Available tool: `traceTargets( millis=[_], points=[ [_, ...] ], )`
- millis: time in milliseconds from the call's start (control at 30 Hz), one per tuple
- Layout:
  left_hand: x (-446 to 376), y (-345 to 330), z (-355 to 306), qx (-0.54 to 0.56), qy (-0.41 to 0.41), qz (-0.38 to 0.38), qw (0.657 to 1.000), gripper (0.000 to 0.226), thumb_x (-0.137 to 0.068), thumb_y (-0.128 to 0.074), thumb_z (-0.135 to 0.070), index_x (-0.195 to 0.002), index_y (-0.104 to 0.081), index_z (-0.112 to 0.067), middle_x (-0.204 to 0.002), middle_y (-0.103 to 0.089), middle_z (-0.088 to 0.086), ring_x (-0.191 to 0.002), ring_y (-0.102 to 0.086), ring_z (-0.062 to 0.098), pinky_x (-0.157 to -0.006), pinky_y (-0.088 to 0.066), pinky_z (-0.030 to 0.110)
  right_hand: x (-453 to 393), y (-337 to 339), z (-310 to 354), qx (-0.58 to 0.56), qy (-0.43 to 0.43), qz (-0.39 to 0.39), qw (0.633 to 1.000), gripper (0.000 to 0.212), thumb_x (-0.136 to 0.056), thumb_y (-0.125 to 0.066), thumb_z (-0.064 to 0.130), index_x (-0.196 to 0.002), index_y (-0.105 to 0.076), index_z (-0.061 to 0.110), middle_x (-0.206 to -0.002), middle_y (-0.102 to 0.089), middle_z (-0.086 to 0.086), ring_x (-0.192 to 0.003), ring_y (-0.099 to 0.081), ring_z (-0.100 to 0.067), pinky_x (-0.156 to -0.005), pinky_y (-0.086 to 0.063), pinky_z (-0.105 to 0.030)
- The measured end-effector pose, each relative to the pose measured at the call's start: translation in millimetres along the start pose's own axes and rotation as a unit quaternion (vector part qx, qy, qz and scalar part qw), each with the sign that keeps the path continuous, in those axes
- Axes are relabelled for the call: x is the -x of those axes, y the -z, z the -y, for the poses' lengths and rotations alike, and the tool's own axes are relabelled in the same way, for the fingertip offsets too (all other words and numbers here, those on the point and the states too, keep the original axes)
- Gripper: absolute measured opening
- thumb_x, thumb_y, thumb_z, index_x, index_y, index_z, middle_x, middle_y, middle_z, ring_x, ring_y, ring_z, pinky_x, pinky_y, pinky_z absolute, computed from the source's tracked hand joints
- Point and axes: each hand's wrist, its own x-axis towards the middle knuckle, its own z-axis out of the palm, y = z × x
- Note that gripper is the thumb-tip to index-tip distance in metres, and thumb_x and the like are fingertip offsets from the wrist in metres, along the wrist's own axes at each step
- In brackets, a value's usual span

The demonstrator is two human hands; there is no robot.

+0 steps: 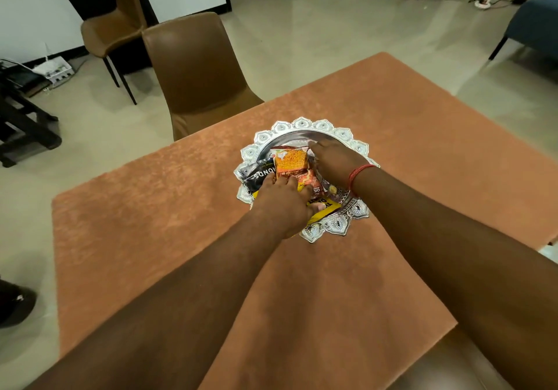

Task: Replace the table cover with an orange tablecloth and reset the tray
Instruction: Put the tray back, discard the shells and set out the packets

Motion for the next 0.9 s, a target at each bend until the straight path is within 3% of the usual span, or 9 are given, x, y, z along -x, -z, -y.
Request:
traceTargets(
  millis=[100, 167, 400, 500, 633, 733, 900],
  points=[
    [2.9, 7.0, -1.6, -0.019, 0.004, 0.002, 1.000, 0.070, -0.097, -0.011, -0.065, -0.142, -0.043, -0.022, -0.139, -0.051, 0.017, -0.133, -0.041, 0.036, -0.117, -0.019, 0.055, 14.7, 6.1, -4.4, 0.053, 0.031, 0.017, 0.998, 0.039, -0.095, -0.055, 0.018, -0.132, -0.055, 0.004, -0.134, -0.052, -0.019, -0.126, -0.046, -0.038, -0.102, -0.042, -0.044],
    [3.8, 9.4, -1.2, -0.025, 0.012, 0.004, 1.000, 0.071, -0.097, -0.011, -0.066, -0.139, -0.048, -0.021, -0.135, -0.054, 0.017, -0.131, -0.043, 0.037, -0.116, -0.018, 0.056, 24.8, 10.4, -4.9, 0.085, 0.059, 0.038, 0.994, 0.035, -0.097, -0.054, 0.026, -0.127, -0.059, 0.008, -0.130, -0.054, -0.016, -0.121, -0.048, -0.036, -0.098, -0.046, -0.046],
    [6.7, 17.0, -5.7, -0.049, 0.029, 0.008, 0.998, 0.072, -0.096, -0.012, -0.067, -0.136, -0.050, -0.021, -0.132, -0.056, 0.018, -0.128, -0.046, 0.039, -0.113, -0.020, 0.058, 51.9, 17.1, 2.2, 0.150, 0.050, 0.099, 0.982, 0.063, -0.091, -0.061, 0.050, -0.147, -0.038, 0.031, -0.138, -0.046, -0.009, -0.125, -0.046, -0.032, -0.086, -0.052, -0.045],
    [8.3, 15.2, -6.9, -0.039, 0.035, 0.006, 0.999, 0.070, -0.097, -0.013, -0.066, -0.136, -0.050, -0.021, -0.135, -0.054, 0.018, -0.130, -0.043, 0.039, -0.113, -0.021, 0.059, 56.3, 8.0, 7.2, 0.114, 0.044, 0.065, 0.990, 0.053, -0.090, -0.067, 0.035, -0.140, -0.049, 0.026, -0.131, -0.048, -0.012, -0.119, -0.047, -0.035, -0.082, -0.052, -0.043],
    [12.1, 7.9, -4.9, -0.014, 0.044, -0.002, 0.999, 0.066, -0.099, -0.015, -0.064, -0.136, -0.049, -0.021, -0.135, -0.052, 0.018, -0.129, -0.044, 0.036, -0.111, -0.025, 0.058, 60.2, 3.5, 10.7, 0.093, 0.065, -0.012, 0.993, 0.030, -0.087, -0.065, 0.010, -0.117, -0.064, 0.014, -0.107, -0.059, -0.012, -0.098, -0.055, -0.035, -0.073, -0.052, -0.042],
    [14.3, 4.6, -2.5, 0.013, 0.046, -0.016, 0.999, 0.064, -0.099, -0.016, -0.062, -0.134, -0.050, -0.021, -0.134, -0.053, 0.017, -0.127, -0.044, 0.035, -0.109, -0.029, 0.057, 61.8, 2.3, 12.8, 0.082, 0.074, -0.026, 0.994, 0.022, -0.083, -0.066, 0.005, -0.104, -0.066, 0.012, -0.096, -0.060, -0.012, -0.087, -0.057, -0.035, -0.066, -0.047, -0.039],
    [18.2, -7.3, 1.6, 0.062, 0.053, -0.050, 0.995, 0.058, -0.099, -0.024, -0.061, -0.132, -0.050, -0.022, -0.134, -0.052, 0.012, -0.127, -0.043, 0.032, -0.103, -0.037, 0.054, 62.5, 5.1, 17.5, 0.061, 0.065, -0.034, 0.995, 0.023, -0.083, -0.065, 0.002, -0.104, -0.066, 0.010, -0.099, -0.059, -0.013, -0.093, -0.057, -0.035, -0.068, -0.042, -0.037]
  ],
)
